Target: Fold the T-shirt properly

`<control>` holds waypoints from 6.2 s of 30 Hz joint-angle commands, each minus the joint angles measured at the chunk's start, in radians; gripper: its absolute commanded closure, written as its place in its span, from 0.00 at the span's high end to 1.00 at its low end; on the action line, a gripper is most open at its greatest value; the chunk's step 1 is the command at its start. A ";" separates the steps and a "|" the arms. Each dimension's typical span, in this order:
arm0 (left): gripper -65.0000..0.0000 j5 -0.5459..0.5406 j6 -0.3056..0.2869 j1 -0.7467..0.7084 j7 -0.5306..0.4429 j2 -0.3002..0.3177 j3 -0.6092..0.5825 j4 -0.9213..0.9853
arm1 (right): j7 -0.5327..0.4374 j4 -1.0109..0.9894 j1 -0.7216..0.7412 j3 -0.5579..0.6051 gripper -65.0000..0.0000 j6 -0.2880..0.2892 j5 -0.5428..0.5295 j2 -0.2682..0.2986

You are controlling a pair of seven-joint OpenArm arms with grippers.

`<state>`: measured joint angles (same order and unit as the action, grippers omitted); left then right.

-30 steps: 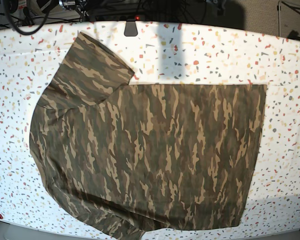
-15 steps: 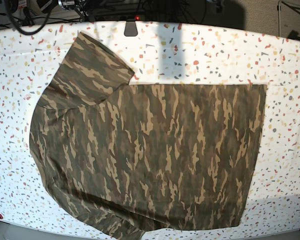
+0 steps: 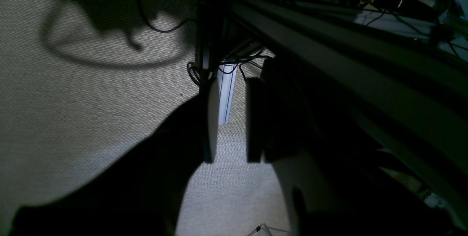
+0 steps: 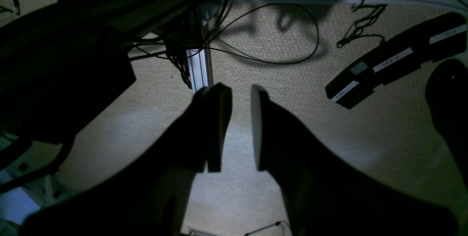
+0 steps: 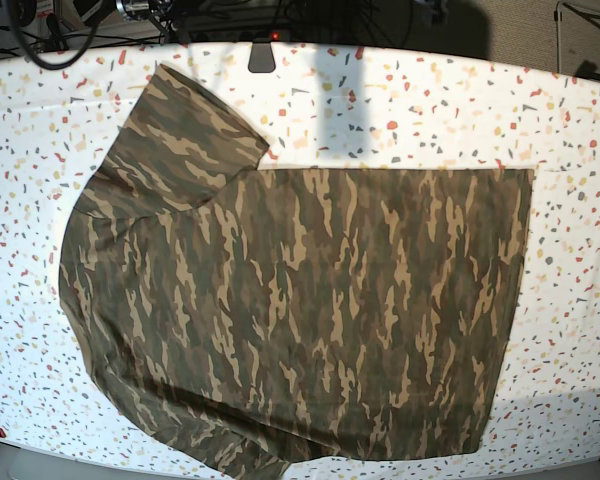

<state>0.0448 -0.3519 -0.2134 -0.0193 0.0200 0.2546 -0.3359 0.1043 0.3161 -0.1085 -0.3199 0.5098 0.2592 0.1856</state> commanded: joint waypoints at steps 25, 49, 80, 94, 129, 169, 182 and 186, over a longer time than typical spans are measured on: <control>0.20 0.175 -0.042 -0.532 -0.031 -0.053 -0.002 -0.738 | -0.237 0.510 -0.537 0.000 0.22 0.188 -0.219 0.214; 0.20 0.516 -0.052 -0.795 0.099 0.053 -0.002 -1.717 | -0.147 1.529 -1.054 -0.413 0.22 0.188 -0.473 0.386; 0.36 0.557 -0.214 -0.197 -0.063 0.535 -0.110 -1.371 | -0.066 1.694 -1.031 -0.413 0.22 0.188 -0.469 0.462; 0.35 0.595 -0.214 -0.080 -0.050 0.557 -0.198 -1.221 | -0.066 1.694 -0.986 -0.413 0.22 0.188 -0.416 0.399; 0.32 0.627 -0.211 -0.005 0.038 0.557 -0.281 -1.130 | -0.065 1.805 -0.986 -0.413 0.22 0.188 -0.417 0.390; 0.00 0.340 -0.096 -0.002 0.057 0.557 -0.281 -1.130 | 0.009 1.542 -0.527 0.212 0.48 0.005 0.288 0.562; 0.00 0.340 -0.094 -0.002 0.056 0.557 -0.281 -1.130 | 0.055 1.433 -0.385 0.295 0.48 0.122 0.295 0.578; 0.00 0.340 -0.077 -0.002 0.057 0.557 -0.281 -1.130 | 0.052 1.433 -0.385 0.296 0.48 0.143 0.294 0.588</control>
<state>0.3908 -0.4446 -0.2241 0.0486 0.5617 -0.0338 -1.4548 0.1600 1.7363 -0.4984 -0.0166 0.6567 0.5480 0.7547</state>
